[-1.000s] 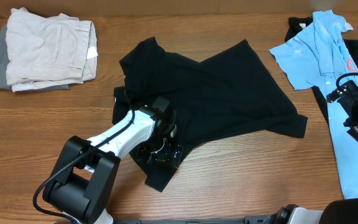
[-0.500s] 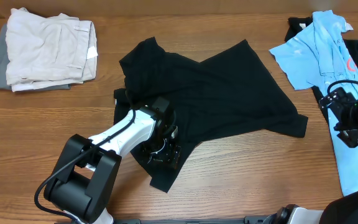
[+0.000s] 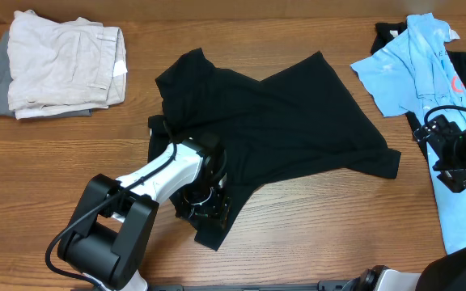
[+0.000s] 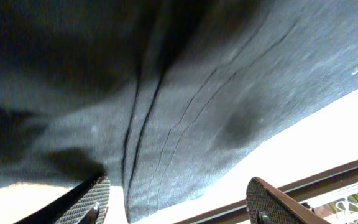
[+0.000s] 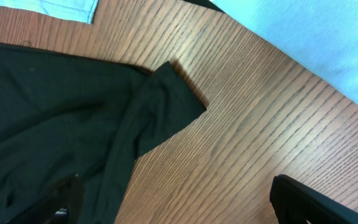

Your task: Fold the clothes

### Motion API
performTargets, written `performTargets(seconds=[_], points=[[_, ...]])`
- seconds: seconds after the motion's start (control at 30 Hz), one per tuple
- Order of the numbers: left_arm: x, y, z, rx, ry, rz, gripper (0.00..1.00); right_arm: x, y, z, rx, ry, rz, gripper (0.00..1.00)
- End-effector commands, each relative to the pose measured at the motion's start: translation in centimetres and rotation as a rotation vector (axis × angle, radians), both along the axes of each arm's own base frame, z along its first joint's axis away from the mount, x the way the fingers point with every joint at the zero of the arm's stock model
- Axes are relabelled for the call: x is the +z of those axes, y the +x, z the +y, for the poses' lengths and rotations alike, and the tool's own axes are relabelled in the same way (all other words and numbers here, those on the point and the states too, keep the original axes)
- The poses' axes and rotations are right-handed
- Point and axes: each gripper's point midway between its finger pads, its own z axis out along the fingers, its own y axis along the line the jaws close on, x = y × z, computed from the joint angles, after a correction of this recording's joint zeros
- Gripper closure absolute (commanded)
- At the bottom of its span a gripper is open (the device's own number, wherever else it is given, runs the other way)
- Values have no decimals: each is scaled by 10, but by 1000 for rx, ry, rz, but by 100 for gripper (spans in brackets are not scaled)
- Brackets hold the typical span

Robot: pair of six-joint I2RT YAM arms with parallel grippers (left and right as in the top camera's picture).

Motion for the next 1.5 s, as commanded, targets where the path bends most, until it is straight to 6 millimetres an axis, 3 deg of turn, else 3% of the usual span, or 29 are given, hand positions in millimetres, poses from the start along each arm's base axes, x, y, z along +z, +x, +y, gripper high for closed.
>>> performTargets(seconds=[0.0,0.43,0.57,0.83,0.97,1.3,1.47], points=[[0,-11,4,8,33,45,26,3,1,1,5,-1,-18,0],[-14,-38,11,-10,67,91,28,3,1,1,5,0,-19,0],[-16,-34,9,-11,58,75,30,3,1,1,5,0,-19,0],[-19,-28,5,-10,39,44,44,1,4,-1,4,-8,-33,1],[-20,-25,3,-10,32,32,64,-12,6,-1,-6,-8,-36,10],[-21,-23,2,-12,25,21,65,-42,32,4,-24,82,-102,15],[-21,-22,2,-12,24,20,64,-66,28,7,-82,143,-18,15]])
